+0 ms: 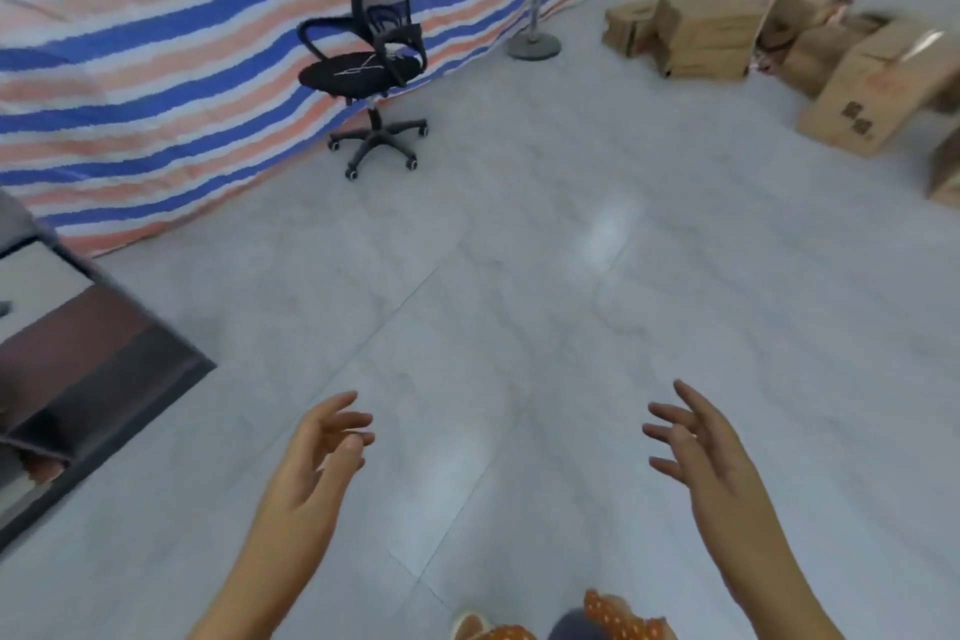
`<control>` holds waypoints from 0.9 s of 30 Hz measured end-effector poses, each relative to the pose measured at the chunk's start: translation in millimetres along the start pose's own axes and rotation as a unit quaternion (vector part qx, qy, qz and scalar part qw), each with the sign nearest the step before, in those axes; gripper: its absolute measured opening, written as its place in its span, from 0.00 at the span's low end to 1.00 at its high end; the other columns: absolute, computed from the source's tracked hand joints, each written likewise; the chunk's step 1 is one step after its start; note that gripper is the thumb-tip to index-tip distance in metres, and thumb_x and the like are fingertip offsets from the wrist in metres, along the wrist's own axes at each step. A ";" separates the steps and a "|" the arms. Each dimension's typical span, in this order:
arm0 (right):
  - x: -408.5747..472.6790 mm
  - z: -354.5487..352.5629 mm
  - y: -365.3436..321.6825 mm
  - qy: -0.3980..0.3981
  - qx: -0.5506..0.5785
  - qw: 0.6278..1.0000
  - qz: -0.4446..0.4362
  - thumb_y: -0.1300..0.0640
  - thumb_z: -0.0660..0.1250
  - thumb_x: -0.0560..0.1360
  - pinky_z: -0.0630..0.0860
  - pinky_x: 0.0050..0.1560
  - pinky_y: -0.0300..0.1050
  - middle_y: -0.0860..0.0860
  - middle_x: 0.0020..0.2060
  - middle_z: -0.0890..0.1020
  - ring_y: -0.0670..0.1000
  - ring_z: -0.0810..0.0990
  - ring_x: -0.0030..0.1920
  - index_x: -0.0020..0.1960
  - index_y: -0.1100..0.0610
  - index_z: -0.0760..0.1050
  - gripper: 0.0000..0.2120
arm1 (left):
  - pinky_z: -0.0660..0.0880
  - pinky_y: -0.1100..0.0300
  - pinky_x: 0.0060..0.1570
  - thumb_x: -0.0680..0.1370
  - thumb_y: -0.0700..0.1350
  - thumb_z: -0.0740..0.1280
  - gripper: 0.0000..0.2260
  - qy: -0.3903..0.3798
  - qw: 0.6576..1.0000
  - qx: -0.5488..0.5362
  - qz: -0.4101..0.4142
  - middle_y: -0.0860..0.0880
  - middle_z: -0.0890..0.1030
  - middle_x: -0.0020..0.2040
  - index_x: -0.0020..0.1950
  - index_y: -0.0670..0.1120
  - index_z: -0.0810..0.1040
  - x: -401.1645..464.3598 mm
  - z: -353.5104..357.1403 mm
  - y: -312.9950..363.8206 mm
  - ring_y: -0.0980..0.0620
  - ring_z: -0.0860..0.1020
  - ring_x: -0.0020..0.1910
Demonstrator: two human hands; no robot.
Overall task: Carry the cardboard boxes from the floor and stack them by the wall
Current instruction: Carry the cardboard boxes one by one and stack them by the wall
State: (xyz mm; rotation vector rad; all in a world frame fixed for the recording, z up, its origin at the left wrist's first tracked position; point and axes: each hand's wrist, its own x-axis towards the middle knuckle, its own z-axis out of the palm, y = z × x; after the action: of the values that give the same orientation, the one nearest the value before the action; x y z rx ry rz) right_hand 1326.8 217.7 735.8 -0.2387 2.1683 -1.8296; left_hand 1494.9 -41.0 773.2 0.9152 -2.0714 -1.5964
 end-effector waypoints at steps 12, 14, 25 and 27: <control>103.4 -85.0 8.6 0.169 0.005 0.984 0.048 0.60 0.58 0.81 0.79 0.47 0.40 0.43 0.54 0.80 0.43 0.81 0.51 0.63 0.40 0.69 0.17 | 0.73 0.45 0.60 0.78 0.54 0.63 0.10 -0.170 0.984 0.022 0.048 0.56 0.80 0.54 0.59 0.60 0.74 156.0 155.7 63.9 0.56 0.79 0.54; 138.5 -112.4 5.6 0.173 -0.001 0.984 0.044 0.59 0.58 0.81 0.77 0.48 0.43 0.43 0.54 0.80 0.42 0.81 0.51 0.62 0.39 0.69 0.17 | 0.73 0.45 0.60 0.74 0.56 0.62 0.14 -0.170 0.984 0.011 0.044 0.57 0.80 0.54 0.59 0.60 0.74 178.5 196.7 75.0 0.57 0.79 0.54; 313.0 -253.5 -17.1 0.180 -0.028 0.982 0.057 0.61 0.59 0.80 0.76 0.51 0.45 0.43 0.52 0.82 0.41 0.82 0.50 0.63 0.41 0.70 0.18 | 0.74 0.48 0.59 0.77 0.47 0.61 0.12 -0.199 0.979 -0.018 0.041 0.57 0.80 0.53 0.59 0.58 0.74 286.5 401.3 142.1 0.57 0.79 0.53; 340.4 -265.1 -14.1 0.177 -0.030 0.981 0.069 0.61 0.59 0.80 0.76 0.52 0.46 0.44 0.52 0.82 0.42 0.82 0.50 0.65 0.44 0.70 0.17 | 0.74 0.47 0.59 0.79 0.43 0.61 0.12 -0.194 0.980 -0.011 0.032 0.55 0.81 0.52 0.59 0.57 0.75 307.6 422.0 145.3 0.57 0.80 0.52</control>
State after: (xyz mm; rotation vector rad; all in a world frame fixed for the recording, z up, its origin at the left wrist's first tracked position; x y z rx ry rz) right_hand 918.3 356.6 749.7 0.2410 2.4024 -1.8432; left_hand 964.5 70.2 759.0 0.5543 -2.3021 -1.8784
